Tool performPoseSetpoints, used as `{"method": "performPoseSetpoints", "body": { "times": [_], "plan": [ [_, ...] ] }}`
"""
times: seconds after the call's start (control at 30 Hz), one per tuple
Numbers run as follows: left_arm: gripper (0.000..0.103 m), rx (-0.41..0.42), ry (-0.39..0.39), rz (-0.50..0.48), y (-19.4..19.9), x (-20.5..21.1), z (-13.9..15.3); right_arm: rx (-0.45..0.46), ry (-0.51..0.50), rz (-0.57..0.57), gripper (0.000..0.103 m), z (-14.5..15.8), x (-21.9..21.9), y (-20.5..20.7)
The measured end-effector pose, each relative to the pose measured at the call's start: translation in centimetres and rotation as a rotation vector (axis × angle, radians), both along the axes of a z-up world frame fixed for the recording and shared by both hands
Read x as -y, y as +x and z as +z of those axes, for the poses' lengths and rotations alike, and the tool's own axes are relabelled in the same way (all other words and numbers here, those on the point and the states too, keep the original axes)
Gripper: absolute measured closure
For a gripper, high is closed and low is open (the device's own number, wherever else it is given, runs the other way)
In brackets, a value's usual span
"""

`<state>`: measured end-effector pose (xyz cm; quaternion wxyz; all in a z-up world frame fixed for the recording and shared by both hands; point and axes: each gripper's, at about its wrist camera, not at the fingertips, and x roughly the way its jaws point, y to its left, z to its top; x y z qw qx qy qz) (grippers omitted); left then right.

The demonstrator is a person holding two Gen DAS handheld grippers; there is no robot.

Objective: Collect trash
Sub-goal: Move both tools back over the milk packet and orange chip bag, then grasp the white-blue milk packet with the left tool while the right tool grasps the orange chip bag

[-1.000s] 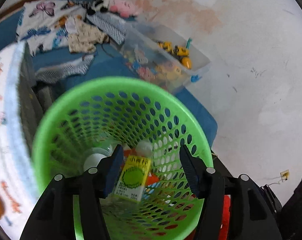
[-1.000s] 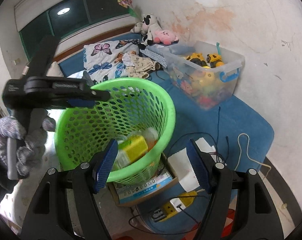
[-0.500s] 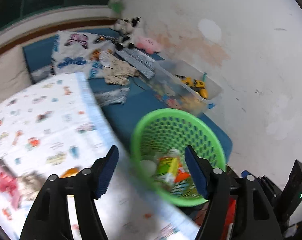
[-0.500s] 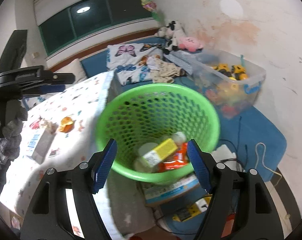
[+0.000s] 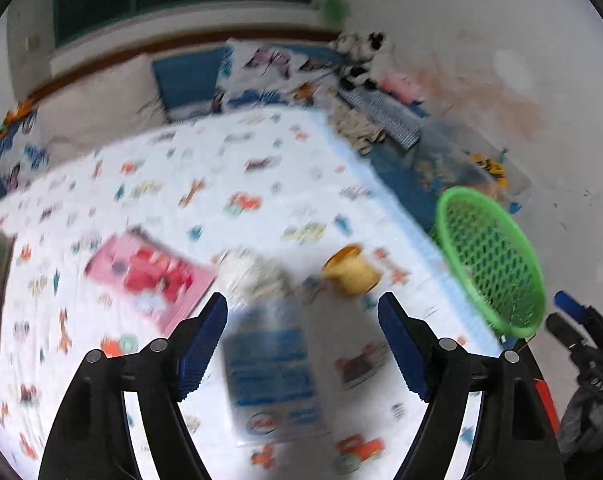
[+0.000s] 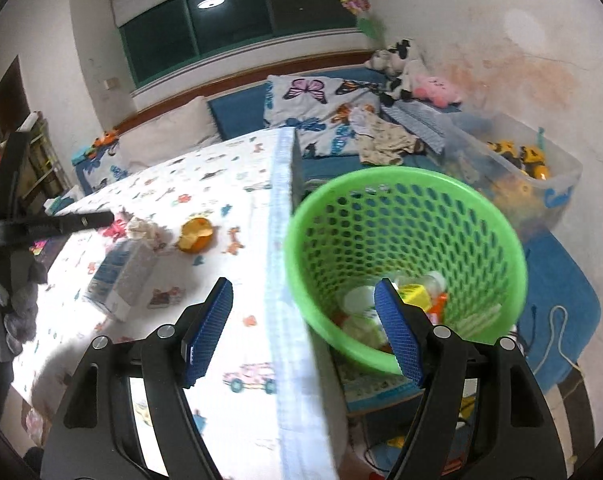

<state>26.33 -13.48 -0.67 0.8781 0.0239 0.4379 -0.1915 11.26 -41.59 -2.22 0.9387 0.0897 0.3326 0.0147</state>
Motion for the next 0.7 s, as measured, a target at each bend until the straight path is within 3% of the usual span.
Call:
{"method": "performPoseSetpoints", "body": {
  "times": [0.2,0.43,0.6,0.7],
  "plan": [
    [0.025,-0.096,0.035,0.039,0.5,-1.0,-3.4,-0.010,-0.010,0.044,0.030,-0.1,-2.1,1.0],
    [0.021,-0.091,0.084,0.017,0.3,0.1,-4.5,-0.026,-0.004,0.057,0.030,-0.5,-2.8,1.4],
    [0.021,-0.124,0.101,0.056,1.0,0.0,-5.6,-0.031,0.007,0.049,0.029,-0.8,-2.5,1.5],
    [0.029,-0.126,0.117,0.063,1.0,-0.1,-6.2,-0.036,0.015,0.053,0.029,-0.8,-2.5,1.5]
  ]
}}
